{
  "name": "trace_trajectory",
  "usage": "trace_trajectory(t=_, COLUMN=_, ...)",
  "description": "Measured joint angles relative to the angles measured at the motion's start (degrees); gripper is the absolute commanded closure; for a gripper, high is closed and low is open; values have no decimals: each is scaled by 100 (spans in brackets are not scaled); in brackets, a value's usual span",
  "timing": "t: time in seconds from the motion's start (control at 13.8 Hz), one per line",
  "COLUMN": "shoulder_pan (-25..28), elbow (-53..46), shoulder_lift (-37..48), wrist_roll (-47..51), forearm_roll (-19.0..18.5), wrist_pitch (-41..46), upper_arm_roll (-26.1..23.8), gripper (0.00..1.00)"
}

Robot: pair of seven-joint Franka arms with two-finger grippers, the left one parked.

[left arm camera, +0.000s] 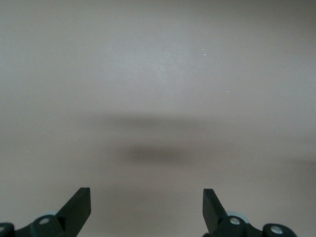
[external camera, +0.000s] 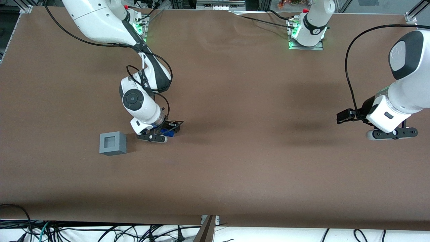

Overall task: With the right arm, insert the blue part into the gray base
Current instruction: 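Carry the blue block over the gray base's square hole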

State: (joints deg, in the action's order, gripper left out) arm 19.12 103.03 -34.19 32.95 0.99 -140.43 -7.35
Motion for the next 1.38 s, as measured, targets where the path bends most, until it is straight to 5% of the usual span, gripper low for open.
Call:
trace_trajectory(t=0.14, shoulder_pan=0, elbow=-1, shoulder_lift=23, wrist_roll=-103, forearm_roll=-1, wrist_pitch=8, upper_arm_roll=17, gripper=70)
trace_trajectory(t=0.51, shoulder_pan=-4, elbow=-113, shoulder_lift=363, wrist_roll=-865, forearm_roll=-13, wrist_pitch=536, upper_arm_roll=230, gripper=70)
trace_trajectory(t=0.72, shoulder_pan=-21, elbow=-518, shoulder_lift=787, wrist_roll=-2233, forearm_roll=-6, wrist_pitch=1696, upper_arm_roll=791, gripper=70)
trace_trajectory(t=1.01, shoulder_pan=-102, elbow=-586, shoulder_lift=1078, wrist_roll=-3738, forearm_roll=36, wrist_pitch=2065, upper_arm_roll=1739, gripper=70)
trace_trajectory(t=1.38, shoulder_pan=-706, elbow=-549, shoulder_lift=881, wrist_roll=-4360, forearm_roll=697, wrist_pitch=2062, upper_arm_roll=1895, gripper=70)
